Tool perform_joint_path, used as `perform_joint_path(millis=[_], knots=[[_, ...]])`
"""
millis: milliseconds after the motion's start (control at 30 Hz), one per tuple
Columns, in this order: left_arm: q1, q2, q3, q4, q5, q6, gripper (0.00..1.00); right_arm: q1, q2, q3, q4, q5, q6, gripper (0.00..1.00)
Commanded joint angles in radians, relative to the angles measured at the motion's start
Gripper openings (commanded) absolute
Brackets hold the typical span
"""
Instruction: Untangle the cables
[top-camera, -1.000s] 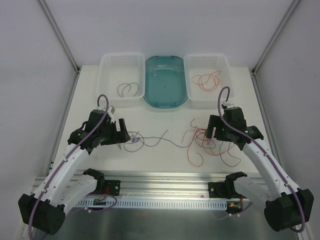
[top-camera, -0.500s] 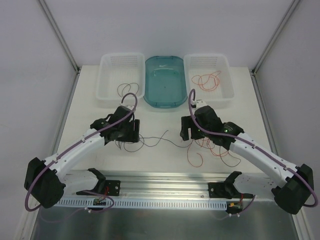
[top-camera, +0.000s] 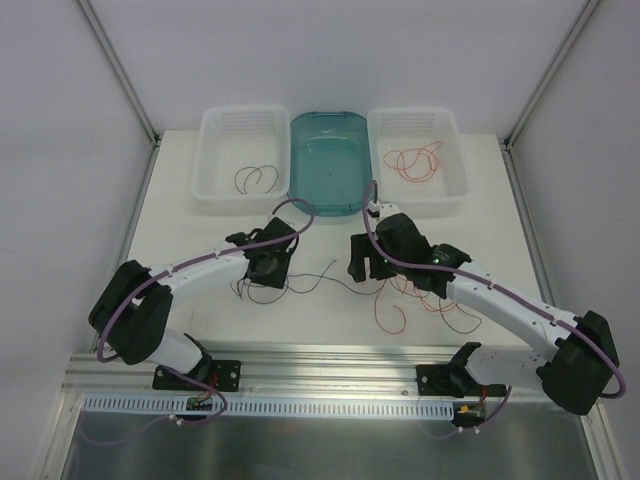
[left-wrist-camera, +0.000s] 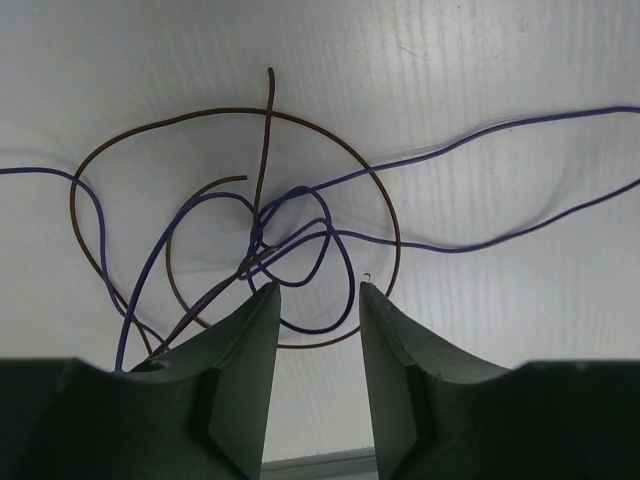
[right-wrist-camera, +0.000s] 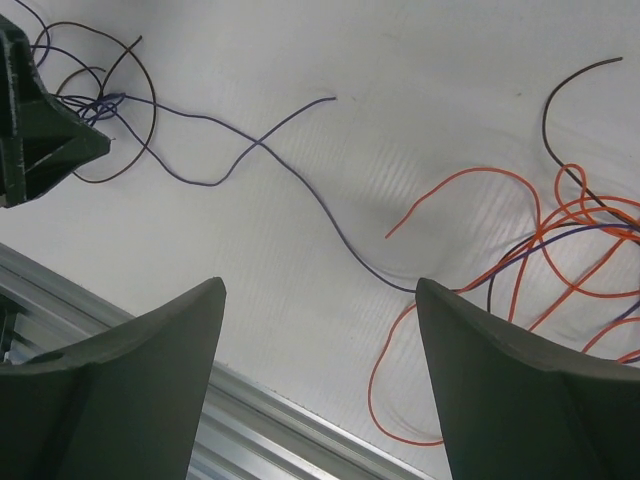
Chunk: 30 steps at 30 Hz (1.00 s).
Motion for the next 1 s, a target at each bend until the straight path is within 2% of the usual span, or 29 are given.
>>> perform_joint_path(millis=[0,100,133,200,467,600,800,967], knots=[[-0.017,0.04,0.028,0.025,-0.074,0.032,0.35,0.017,0.031,-0.009,0.071,-0.03,0.023,0.81],[-0.024,0.071,0.025,0.031,-0.108,0.027,0.24,0.031,0.058,-0.011,0.097,-0.041,0.026,0.81],[-0.028,0.073,0.023,0.029,-0.113,0.026,0.12,0.037,0.065,-0.012,0.112,-0.05,0.026,0.8],[-0.037,0.039,0.019,0.028,-0.105,0.017,0.0,0.042,0.084,-0.014,0.129,-0.065,0.026,0.8],[-0.037,-0.257,0.016,0.028,0.122,0.007,0.0,0.057,0.112,-0.058,0.353,-0.265,0.036,0.77],[-0.035,-0.392,0.002,0.025,0.16,-0.008,0.0,0.068,0.106,-0.045,0.387,-0.327,0.003,0.73],[-0.035,-0.457,0.005,0.026,0.252,-0.063,0.0,0.104,0.114,-0.045,0.488,-0.403,-0.039,0.71],[-0.035,-0.487,0.025,0.026,0.263,-0.098,0.0,0.121,0.161,-0.074,0.611,-0.443,-0.01,0.7]])
